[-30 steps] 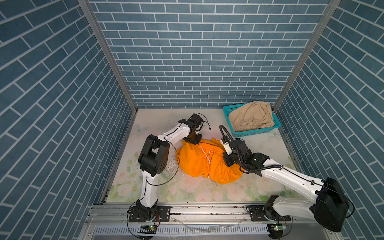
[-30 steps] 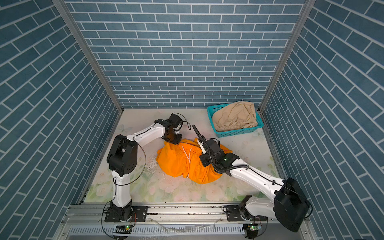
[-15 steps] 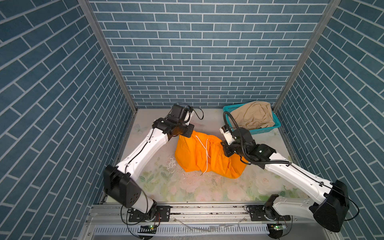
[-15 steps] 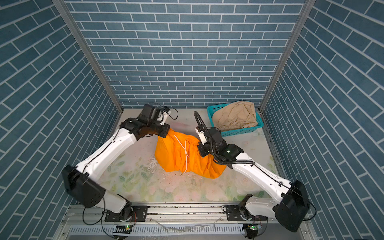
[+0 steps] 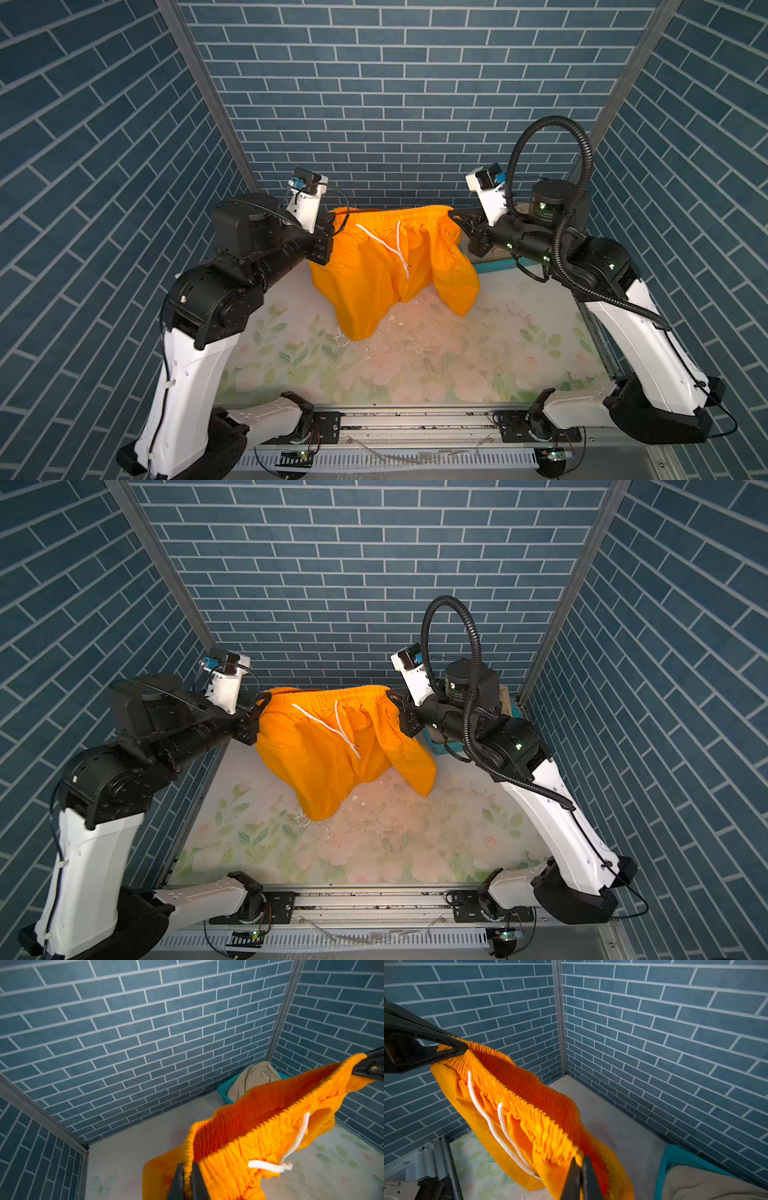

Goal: Fold and stack the shorts
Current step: 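Lift the shorts by the waistband with both grippers and stretch them open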

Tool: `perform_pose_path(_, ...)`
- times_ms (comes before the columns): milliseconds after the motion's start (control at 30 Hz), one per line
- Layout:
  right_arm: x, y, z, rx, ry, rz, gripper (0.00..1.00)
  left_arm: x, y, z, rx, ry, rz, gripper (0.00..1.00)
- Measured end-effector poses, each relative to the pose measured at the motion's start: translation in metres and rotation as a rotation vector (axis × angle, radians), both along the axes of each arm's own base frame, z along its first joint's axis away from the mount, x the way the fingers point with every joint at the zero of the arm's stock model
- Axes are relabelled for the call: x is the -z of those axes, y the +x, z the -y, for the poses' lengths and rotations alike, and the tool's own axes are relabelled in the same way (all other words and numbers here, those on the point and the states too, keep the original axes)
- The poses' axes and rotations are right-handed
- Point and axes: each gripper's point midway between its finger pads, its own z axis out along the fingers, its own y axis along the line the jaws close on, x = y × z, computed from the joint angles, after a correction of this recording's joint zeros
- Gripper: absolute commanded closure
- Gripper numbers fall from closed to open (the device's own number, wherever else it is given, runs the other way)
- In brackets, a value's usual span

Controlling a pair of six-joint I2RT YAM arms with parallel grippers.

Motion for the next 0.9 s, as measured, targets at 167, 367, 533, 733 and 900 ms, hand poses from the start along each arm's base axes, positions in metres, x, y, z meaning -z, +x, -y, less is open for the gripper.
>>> perform_pose_path(167,0.053,0.014,-0.008,0.019,-0.118,-0.067,1.0,0.03,0.011,-0.009,-0.074,0.072,-0.07,1.0)
perform_pose_path(367,0.135,0.033,-0.021,0.032,-0.285,-0.218,1.0,0.121,0.049,-0.006,-0.141,0.231,-0.292,1.0)
perform_pose_path(533,0.104,0.015,-0.013,-0.003,-0.244,-0.2,1.0,0.102,0.04,-0.009,-0.133,0.204,-0.257,1.0)
perform_pose_path(733,0.002,-0.039,0.0,-0.143,-0.065,-0.075,1.0,-0.006,-0.021,-0.034,-0.109,0.052,-0.041,1.0)
perform_pose_path(900,-0.054,-0.071,0.013,-0.214,0.038,0.018,1.0,-0.062,-0.068,-0.057,-0.106,-0.034,0.087,1.0)
